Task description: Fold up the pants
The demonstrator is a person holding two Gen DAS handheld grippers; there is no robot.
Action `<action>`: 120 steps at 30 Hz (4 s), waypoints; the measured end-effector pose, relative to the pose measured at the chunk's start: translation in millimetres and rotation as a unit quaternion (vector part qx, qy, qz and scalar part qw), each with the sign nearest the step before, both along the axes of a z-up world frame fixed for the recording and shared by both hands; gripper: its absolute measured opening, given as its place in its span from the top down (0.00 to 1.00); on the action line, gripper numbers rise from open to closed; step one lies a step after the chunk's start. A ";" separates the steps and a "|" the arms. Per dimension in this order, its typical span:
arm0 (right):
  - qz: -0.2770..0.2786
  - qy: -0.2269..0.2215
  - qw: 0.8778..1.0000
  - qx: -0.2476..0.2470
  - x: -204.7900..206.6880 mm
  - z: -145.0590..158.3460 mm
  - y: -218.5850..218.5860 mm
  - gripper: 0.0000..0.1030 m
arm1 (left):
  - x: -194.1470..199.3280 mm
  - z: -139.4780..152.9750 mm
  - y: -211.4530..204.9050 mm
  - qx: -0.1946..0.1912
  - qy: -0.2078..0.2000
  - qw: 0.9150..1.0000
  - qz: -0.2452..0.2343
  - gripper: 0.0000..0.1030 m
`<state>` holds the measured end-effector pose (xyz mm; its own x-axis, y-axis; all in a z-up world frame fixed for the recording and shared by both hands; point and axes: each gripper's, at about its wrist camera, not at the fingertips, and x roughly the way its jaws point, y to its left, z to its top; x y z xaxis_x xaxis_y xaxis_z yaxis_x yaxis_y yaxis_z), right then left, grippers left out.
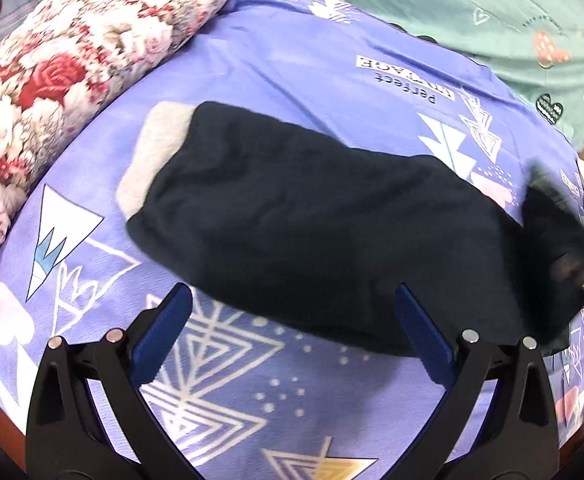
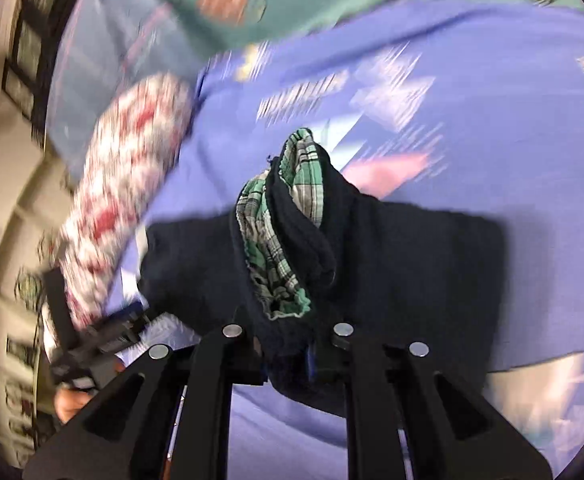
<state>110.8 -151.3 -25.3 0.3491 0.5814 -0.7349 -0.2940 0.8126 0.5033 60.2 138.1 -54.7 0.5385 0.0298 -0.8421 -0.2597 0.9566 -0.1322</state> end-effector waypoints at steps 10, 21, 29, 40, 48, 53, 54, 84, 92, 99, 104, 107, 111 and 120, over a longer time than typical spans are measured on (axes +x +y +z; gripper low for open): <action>0.077 0.026 0.996 -0.043 -0.2 -30.4 56.1 0.37 | 0.9 -1.1 -9.6 0.000 0.000 1.000 -0.014 0.02; -0.076 0.022 0.996 0.029 27.0 -7.4 -65.6 0.90 | 11.4 32.7 -45.8 0.012 -0.035 0.998 -0.045 0.02; -0.121 0.031 0.992 0.002 41.2 -37.4 -96.1 0.97 | 31.3 40.3 -112.6 0.039 -0.038 0.993 -0.105 0.02; -0.025 0.033 0.999 -0.029 -12.3 -40.3 -88.3 0.88 | 42.1 3.0 -121.3 0.065 0.023 0.993 -0.091 0.02; 0.009 0.007 0.999 -0.032 -31.7 -31.1 -83.8 0.81 | 36.7 -13.7 -87.7 -0.009 0.048 0.997 -0.053 0.02; 0.009 0.017 0.999 -0.048 -28.8 -45.0 -78.2 0.81 | 42.1 -32.2 -89.6 0.006 0.067 0.996 -0.055 0.02; 0.009 0.018 0.999 -0.048 -28.8 -42.7 -77.7 0.80 | 41.0 -29.9 -89.9 0.008 0.064 0.996 -0.054 0.02; -0.015 0.014 0.999 0.031 -36.3 -24.1 -105.5 0.43 | -13.3 -30.3 85.3 -0.245 0.025 0.966 0.080 0.03; -0.007 0.008 1.000 0.029 -37.8 -18.4 -97.5 0.41 | 25.0 -39.9 96.5 -0.225 0.024 0.971 0.073 0.13; -0.009 0.009 0.999 0.034 -37.3 -16.8 -93.5 0.41 | 52.7 -35.8 95.3 -0.146 0.054 0.985 0.074 0.62; -0.010 0.004 0.999 0.036 -39.4 -15.0 -96.5 0.41 | 40.7 -5.2 79.4 -0.109 0.029 0.993 0.045 0.81; -0.014 -0.003 0.999 0.042 -43.0 -12.1 -102.9 0.41 | 32.0 36.0 51.6 -0.074 -0.010 0.997 0.012 0.81; -0.021 -0.008 0.998 0.053 -48.3 -10.5 -115.0 0.41 | 23.1 96.7 -21.6 -0.021 -0.074 0.994 -0.078 0.81; -0.050 -0.011 0.997 0.066 -61.8 -10.7 -150.4 0.41 | 34.8 75.7 -175.3 0.009 -0.053 0.969 -0.241 0.74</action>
